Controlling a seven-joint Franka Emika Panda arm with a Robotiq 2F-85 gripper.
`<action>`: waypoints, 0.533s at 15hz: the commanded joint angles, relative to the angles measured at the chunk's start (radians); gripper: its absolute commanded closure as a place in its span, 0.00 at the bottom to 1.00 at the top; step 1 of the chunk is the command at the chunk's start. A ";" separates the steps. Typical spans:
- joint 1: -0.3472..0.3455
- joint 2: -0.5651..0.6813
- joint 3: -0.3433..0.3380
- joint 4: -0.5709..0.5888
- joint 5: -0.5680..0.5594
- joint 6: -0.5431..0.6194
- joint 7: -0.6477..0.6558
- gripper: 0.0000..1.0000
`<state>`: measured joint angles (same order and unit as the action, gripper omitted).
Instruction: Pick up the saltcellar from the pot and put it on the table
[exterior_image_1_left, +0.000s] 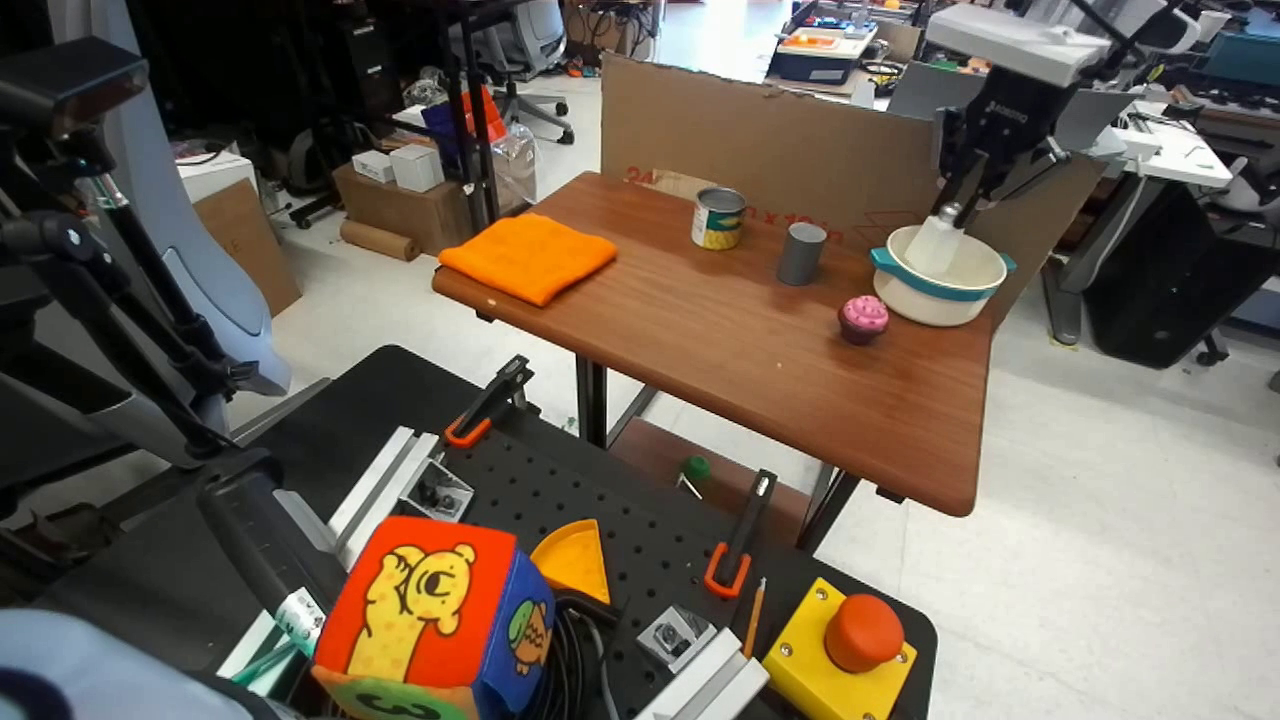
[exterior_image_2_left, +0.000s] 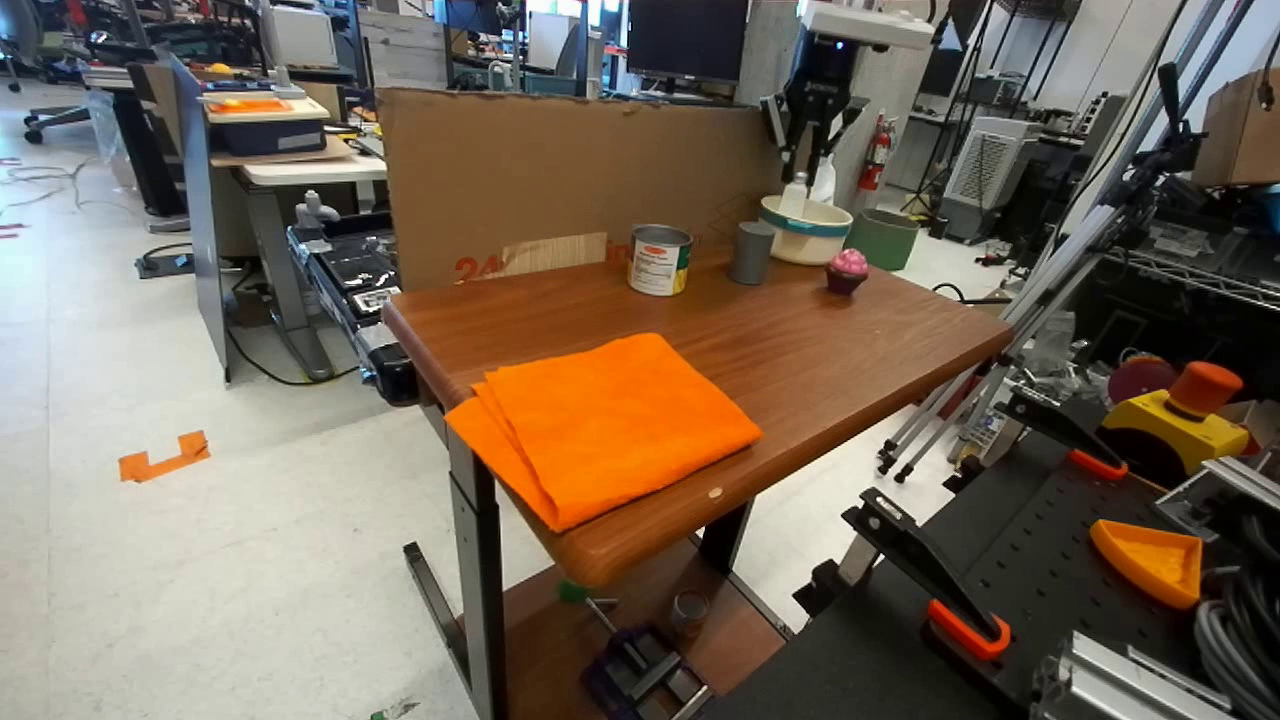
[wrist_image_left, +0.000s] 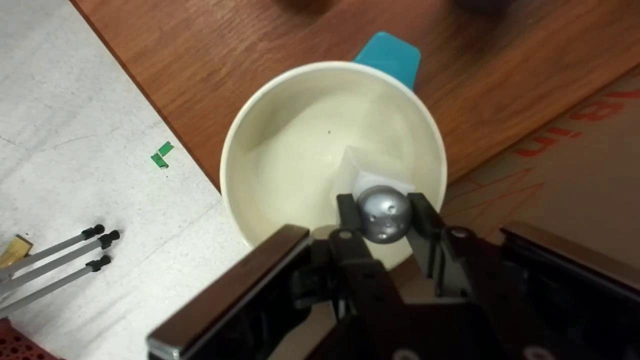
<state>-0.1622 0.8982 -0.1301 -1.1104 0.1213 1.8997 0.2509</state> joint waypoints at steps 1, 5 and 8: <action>0.017 -0.212 0.008 -0.218 -0.014 -0.048 -0.031 0.93; 0.046 -0.383 0.023 -0.396 -0.043 -0.002 -0.143 0.93; 0.071 -0.496 0.041 -0.542 -0.075 0.030 -0.212 0.93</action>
<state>-0.1128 0.5401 -0.1103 -1.4578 0.0841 1.8690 0.1031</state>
